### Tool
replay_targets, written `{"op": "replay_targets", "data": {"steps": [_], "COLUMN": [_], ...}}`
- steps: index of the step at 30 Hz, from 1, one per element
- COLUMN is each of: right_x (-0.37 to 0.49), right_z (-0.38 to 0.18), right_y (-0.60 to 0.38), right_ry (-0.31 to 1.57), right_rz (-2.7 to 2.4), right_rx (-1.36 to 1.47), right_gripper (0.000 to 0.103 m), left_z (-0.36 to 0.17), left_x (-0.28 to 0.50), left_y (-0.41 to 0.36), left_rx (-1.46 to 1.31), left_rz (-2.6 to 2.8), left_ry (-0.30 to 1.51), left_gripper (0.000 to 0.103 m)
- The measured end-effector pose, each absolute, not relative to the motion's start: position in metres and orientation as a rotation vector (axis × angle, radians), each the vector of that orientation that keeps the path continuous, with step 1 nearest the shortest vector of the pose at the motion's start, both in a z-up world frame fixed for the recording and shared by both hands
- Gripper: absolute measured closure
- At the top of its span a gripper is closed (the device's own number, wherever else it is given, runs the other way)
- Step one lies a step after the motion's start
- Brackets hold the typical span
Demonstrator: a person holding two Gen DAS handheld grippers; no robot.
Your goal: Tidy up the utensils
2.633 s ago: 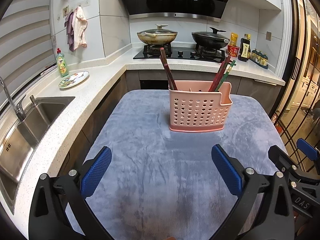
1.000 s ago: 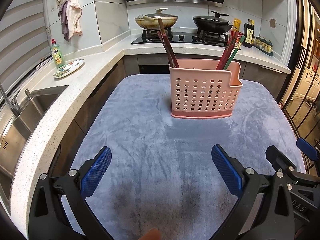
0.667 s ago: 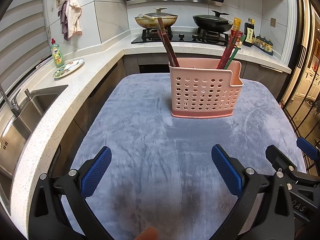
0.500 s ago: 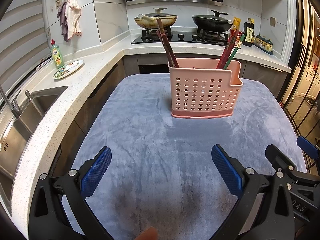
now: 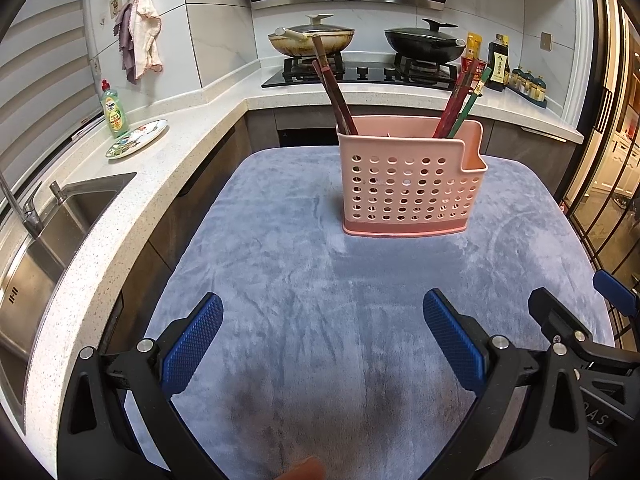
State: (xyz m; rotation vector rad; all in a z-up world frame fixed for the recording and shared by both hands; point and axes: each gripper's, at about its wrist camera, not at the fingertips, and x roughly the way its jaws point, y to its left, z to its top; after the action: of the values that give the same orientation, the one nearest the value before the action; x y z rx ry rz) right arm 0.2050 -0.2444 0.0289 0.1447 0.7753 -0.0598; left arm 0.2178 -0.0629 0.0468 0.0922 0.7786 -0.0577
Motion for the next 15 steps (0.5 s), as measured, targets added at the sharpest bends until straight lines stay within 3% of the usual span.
{"op": "replay_targets", "data": {"steps": [15], "right_x": [0.211], "right_z": [0.025], "right_y": [-0.248], "right_ry": [0.781], "right_rz": [-0.066], "right_rx": [0.149], "right_gripper": [0.006], "left_z": [0.039], "left_x": [0.230], "left_y": [-0.057], "left_rx": [0.069], "left_rz": [-0.029], "left_ry": [0.793], "left_gripper": [0.007]}}
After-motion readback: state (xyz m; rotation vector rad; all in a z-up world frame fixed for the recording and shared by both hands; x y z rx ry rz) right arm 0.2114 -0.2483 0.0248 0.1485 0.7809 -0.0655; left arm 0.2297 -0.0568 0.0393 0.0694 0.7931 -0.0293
